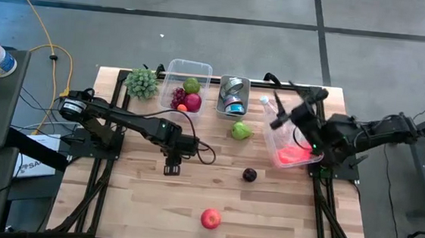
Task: Pick & Place Food Item
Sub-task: Adjust the right transparent bin on the table
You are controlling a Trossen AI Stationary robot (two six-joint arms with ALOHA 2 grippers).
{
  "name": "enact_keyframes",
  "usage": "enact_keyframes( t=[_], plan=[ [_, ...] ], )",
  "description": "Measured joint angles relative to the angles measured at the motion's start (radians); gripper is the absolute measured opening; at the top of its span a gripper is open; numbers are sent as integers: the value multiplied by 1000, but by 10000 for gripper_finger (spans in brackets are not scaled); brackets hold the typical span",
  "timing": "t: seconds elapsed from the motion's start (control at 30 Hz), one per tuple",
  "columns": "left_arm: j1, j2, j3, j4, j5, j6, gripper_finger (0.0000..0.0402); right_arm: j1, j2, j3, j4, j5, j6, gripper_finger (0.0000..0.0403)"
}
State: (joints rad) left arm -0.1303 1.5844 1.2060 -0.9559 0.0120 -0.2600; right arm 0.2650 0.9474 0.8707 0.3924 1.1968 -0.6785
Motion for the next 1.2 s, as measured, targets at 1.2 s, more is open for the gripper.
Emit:
enact_keyframes(
  t=[1.2],
  plan=[
    [-220, -1, 15, -107, 235, -108, 127, 819, 213, 1, -428, -369, 1020, 240]
  ],
)
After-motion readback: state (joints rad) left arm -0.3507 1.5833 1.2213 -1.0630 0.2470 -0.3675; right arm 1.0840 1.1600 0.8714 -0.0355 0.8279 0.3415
